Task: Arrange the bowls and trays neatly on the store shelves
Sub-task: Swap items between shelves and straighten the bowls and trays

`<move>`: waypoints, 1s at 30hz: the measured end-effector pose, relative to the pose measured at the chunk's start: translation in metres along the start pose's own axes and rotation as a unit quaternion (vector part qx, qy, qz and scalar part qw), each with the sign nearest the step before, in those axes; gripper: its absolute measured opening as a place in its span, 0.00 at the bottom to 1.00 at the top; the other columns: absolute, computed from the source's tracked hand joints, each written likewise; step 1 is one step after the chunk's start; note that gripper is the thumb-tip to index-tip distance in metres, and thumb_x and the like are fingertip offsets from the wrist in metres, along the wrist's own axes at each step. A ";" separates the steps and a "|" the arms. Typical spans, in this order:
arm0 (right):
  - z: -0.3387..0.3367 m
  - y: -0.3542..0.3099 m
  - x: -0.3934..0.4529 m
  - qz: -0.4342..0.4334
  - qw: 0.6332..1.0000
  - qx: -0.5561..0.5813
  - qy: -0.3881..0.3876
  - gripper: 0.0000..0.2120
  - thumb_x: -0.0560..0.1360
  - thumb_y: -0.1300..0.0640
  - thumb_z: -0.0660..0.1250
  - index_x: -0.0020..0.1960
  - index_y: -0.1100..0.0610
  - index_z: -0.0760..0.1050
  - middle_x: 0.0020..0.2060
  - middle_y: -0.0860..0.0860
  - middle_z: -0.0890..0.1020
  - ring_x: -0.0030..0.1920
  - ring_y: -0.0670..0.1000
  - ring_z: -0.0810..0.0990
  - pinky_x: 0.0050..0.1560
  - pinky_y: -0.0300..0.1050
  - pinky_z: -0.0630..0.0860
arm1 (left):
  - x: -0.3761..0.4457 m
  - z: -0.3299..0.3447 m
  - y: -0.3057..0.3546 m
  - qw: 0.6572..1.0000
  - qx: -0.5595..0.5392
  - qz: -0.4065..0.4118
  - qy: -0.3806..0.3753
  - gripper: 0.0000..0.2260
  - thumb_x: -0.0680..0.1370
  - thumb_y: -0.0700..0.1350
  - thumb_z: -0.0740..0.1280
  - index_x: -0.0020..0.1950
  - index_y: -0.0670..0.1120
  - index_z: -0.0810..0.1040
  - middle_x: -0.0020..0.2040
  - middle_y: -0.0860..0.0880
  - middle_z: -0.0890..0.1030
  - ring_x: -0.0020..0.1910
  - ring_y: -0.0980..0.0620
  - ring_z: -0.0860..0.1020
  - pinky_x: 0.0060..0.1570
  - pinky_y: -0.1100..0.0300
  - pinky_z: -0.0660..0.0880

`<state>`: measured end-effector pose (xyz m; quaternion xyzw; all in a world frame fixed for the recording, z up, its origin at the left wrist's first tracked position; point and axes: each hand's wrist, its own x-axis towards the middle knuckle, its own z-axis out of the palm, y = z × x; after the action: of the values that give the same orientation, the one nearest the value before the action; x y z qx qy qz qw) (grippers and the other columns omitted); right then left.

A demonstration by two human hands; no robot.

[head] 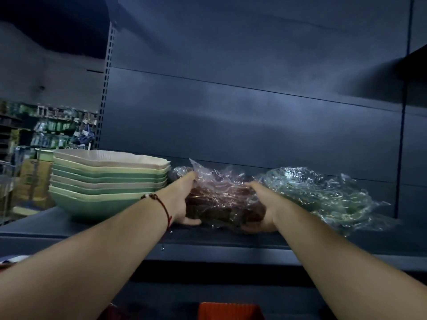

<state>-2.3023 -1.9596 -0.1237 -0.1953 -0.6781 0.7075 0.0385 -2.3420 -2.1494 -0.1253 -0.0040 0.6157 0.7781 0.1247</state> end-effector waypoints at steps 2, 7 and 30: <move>0.000 0.004 0.002 -0.012 1.000 -0.012 0.010 0.24 0.66 0.45 0.74 0.55 0.58 0.76 0.50 0.59 0.82 0.45 0.60 0.83 0.47 0.57 0.80 | -0.001 -0.001 -0.003 1.000 -0.005 0.010 -0.002 0.19 0.73 0.54 0.70 0.59 0.46 0.75 0.64 0.42 0.75 0.60 0.37 0.74 0.51 0.34 0.75; -0.010 0.011 -0.017 -0.026 0.999 -0.021 -0.016 0.26 0.63 0.45 0.75 0.57 0.56 0.79 0.50 0.55 0.84 0.42 0.58 0.84 0.45 0.55 0.79 | -0.032 -0.004 -0.010 0.999 0.017 0.043 -0.005 0.06 0.76 0.47 0.66 0.46 0.45 0.76 0.47 0.41 0.82 0.47 0.40 0.79 0.52 0.40 0.76; -0.127 0.160 -0.275 -0.134 0.984 0.113 0.036 0.09 0.75 0.52 0.65 0.50 0.57 0.77 0.50 0.61 0.84 0.49 0.61 0.83 0.58 0.65 0.76 | -0.228 0.036 -0.128 0.964 0.064 0.114 -0.231 0.16 0.79 0.49 0.62 0.64 0.43 0.77 0.52 0.42 0.84 0.51 0.42 0.83 0.49 0.40 0.79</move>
<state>-1.9738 -1.9395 -0.2189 -0.1220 -0.6121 0.7604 0.1794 -2.0902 -2.1309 -0.2030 0.2540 0.6150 0.7259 0.1741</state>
